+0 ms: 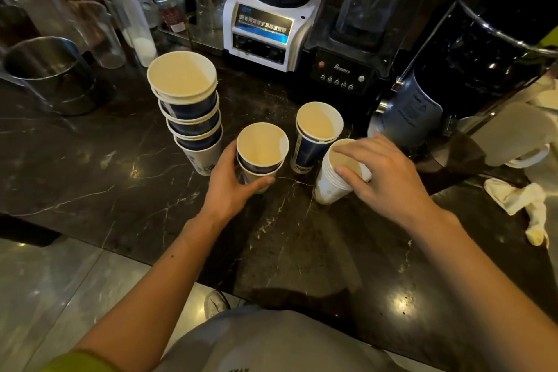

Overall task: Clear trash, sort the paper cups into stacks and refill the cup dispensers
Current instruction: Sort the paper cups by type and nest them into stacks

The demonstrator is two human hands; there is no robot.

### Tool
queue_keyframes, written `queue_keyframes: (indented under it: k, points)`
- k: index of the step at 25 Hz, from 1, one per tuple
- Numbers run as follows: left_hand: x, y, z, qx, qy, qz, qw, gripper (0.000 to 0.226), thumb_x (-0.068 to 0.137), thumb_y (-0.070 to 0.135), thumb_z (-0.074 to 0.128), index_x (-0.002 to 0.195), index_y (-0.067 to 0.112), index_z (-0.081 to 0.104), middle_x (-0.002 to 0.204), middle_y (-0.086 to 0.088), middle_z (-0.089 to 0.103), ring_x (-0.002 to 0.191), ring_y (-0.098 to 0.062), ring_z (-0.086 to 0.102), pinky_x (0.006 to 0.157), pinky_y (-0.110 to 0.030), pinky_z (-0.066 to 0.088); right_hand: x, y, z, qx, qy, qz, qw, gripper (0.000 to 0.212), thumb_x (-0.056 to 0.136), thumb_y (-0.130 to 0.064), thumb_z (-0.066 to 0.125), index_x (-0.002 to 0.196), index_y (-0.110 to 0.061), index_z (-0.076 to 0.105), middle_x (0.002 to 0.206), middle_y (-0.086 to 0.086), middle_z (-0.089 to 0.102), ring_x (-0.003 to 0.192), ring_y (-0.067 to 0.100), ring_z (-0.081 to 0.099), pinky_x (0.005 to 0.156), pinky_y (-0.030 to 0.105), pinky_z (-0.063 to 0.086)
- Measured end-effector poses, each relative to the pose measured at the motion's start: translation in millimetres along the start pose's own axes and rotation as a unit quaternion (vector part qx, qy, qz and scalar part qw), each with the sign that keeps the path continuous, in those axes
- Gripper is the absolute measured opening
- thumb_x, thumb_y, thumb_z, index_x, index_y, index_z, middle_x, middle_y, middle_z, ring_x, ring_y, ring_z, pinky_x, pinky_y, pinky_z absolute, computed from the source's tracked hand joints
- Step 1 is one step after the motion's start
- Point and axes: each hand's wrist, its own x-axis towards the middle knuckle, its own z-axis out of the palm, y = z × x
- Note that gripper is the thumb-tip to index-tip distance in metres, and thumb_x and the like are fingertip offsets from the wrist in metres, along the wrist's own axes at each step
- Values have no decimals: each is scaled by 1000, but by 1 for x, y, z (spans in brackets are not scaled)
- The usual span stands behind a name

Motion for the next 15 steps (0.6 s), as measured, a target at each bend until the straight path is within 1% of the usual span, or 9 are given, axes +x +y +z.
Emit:
queue_keyframes:
  k: [2,4,6,8,9,10,11,13,15]
  points:
    - [-3,-2,1,-8,-7,-2,1000,88,74,21,83,147,24,33,145,12,46,130,3,40,107,-18,37,24,-23,8,17,-11,-60,998,38,95,-36,58,127,-17,61,121,1,65,115,17,55,103,32,38]
    - [-3,-4,3,-20,-10,-2,1000,85,75,21,82,146,23,35,140,15,47,130,2,43,107,-21,39,44,-42,31,-2,-54,-114,992,37,94,-32,60,128,-17,59,124,2,63,117,19,53,100,32,41]
    - [-4,-3,2,-15,-9,3,1000,85,75,23,81,146,23,34,138,17,46,130,1,43,107,-23,40,55,-52,53,-16,-95,-139,986,29,94,-27,60,121,-16,64,118,3,66,114,22,57,98,35,42]
    - [-5,-3,-1,-9,-11,-1,1000,85,75,22,81,146,23,34,138,17,46,129,1,43,108,-24,40,61,-56,59,-1,-96,-148,984,17,93,-20,61,107,-15,70,102,4,70,101,26,62,88,38,47]
    - [-5,-2,1,-11,-16,3,1000,84,75,22,81,146,22,34,139,16,47,129,0,44,108,-24,40,61,-56,54,4,-78,-148,986,15,92,-17,60,101,-14,71,97,5,71,95,28,64,83,40,50]
    - [-4,-4,0,-11,-19,8,1000,84,75,22,81,146,21,35,139,13,49,129,-1,47,108,-25,42,62,-57,45,14,-41,-148,988,15,91,-17,59,98,-12,71,94,6,72,91,29,65,79,40,52]
    - [-4,-5,-1,-8,-20,11,1000,83,75,22,81,146,20,36,139,11,51,128,-2,49,108,-27,43,66,-58,34,32,16,-141,989,17,91,-17,58,98,-10,71,93,7,72,89,29,65,78,40,52]
    - [-3,-6,2,-1,-23,11,1000,82,75,23,81,145,22,37,138,12,51,128,-4,49,108,-30,44,71,-54,-4,75,128,-94,985,23,91,-19,57,104,-6,70,98,10,71,92,28,64,82,37,49]
    - [-3,-6,2,11,-15,6,1000,83,76,24,81,146,24,35,138,17,46,130,-3,44,109,-29,40,74,-43,-44,101,199,-52,973,23,92,-13,59,110,-2,68,102,5,66,97,22,60,87,31,44]
